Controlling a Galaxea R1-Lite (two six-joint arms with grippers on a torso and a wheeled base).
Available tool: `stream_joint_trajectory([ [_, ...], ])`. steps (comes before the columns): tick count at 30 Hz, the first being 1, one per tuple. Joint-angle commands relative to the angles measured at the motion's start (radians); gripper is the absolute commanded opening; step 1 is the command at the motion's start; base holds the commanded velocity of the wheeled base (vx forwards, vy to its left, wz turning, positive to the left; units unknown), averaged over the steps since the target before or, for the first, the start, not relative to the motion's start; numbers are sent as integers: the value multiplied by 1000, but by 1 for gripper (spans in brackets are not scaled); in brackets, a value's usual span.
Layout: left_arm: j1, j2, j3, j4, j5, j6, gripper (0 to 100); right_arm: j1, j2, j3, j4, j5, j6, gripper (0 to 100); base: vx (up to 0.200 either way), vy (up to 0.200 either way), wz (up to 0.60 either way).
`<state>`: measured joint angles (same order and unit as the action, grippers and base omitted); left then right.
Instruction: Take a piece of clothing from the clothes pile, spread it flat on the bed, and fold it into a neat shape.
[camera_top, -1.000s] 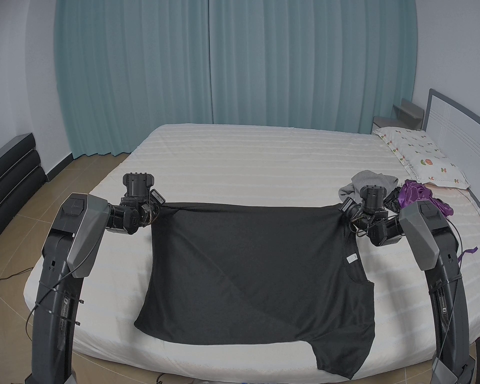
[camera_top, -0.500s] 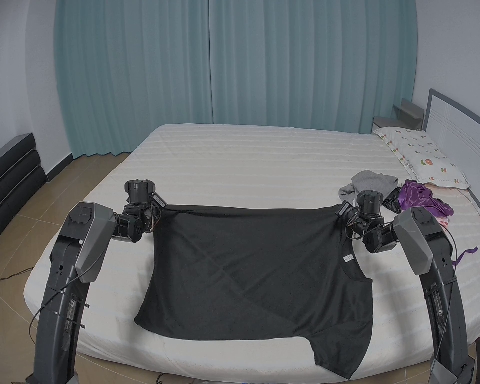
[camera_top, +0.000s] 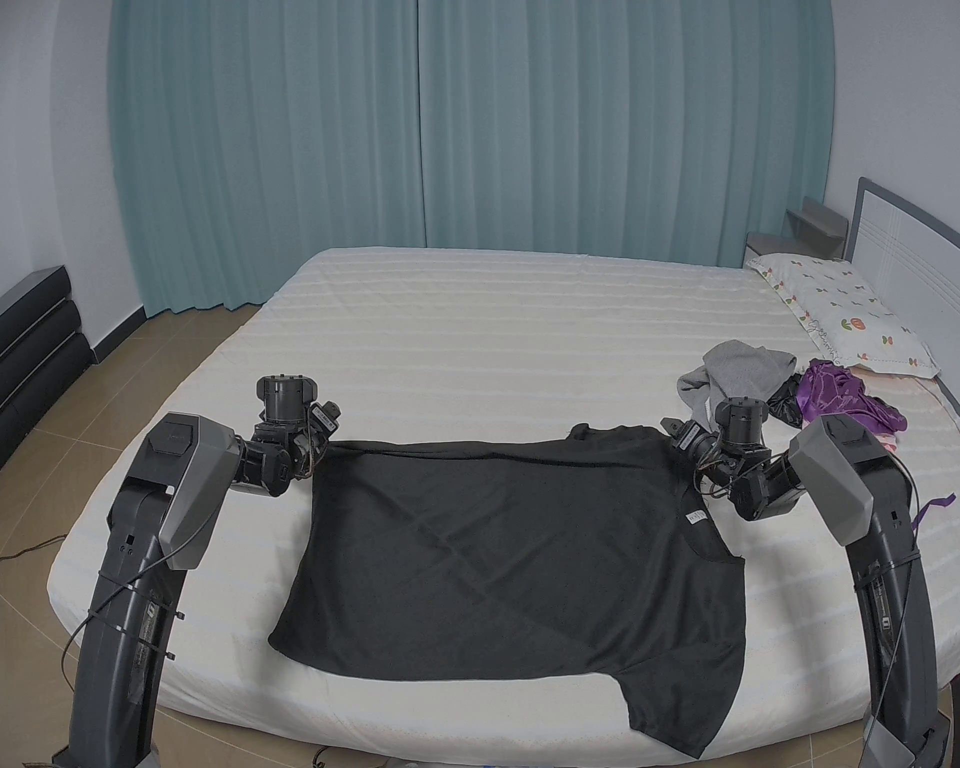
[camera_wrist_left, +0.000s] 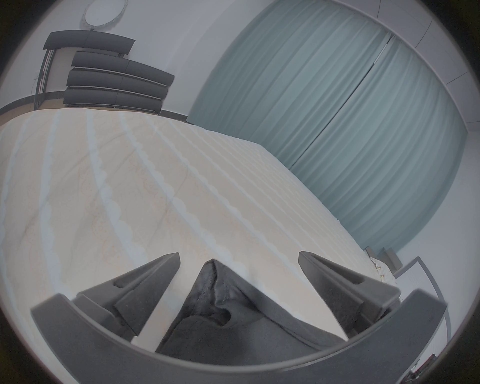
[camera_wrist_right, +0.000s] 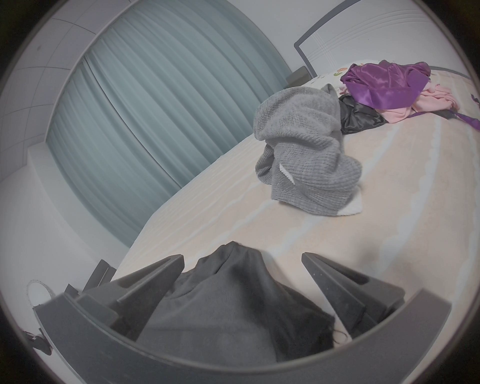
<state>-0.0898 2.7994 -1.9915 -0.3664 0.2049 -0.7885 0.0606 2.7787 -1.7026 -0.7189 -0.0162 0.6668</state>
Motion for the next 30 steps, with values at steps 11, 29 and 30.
stream_joint_trajectory([
  [11,16,-489,695,35,-110,-49,100,-44,-487,827,-278,137,65,100,0,0,0],
  [29,-48,-785,1413,-200,-254,-124,100,-13,-623,1430,-536,237,134,100,0,0,0],
  [30,-48,-782,1425,-220,-260,-136,100,-15,-620,1439,-547,240,135,100,0,0,0],
])
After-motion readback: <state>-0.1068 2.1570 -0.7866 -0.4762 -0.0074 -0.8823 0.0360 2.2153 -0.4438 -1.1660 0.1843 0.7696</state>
